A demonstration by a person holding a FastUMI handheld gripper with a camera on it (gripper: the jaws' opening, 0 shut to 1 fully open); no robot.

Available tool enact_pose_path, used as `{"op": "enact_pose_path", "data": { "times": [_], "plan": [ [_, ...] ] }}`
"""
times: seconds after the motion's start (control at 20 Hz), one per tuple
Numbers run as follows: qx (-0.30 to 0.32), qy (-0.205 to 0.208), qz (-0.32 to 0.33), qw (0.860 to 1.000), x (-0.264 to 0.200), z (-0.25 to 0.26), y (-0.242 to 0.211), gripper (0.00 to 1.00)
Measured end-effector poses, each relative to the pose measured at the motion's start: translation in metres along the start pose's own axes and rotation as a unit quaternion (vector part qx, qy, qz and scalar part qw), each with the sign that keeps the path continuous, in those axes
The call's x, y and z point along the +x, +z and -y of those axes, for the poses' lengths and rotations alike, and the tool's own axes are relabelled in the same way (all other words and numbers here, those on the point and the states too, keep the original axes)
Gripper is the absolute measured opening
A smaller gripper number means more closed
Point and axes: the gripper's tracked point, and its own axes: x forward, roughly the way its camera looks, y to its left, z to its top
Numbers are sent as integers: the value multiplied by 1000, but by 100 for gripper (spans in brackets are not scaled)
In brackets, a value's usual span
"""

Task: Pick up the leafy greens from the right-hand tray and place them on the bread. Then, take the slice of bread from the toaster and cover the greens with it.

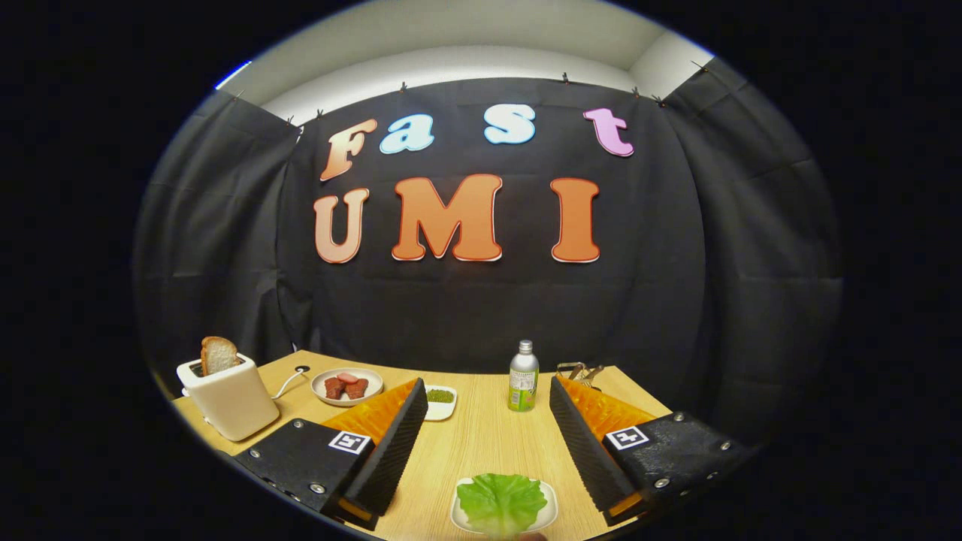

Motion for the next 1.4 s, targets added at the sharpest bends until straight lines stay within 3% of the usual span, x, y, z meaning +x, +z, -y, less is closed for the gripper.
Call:
{"op": "enact_pose_path", "data": {
  "times": [0.35,0.75,1.4],
  "plan": [
    [-32,-22,-125,991,11,14,-54,98],
    [-40,17,-233,971,13,-1,-101,98],
    [-25,42,-395,917,23,-1,-198,97]
  ]
}}
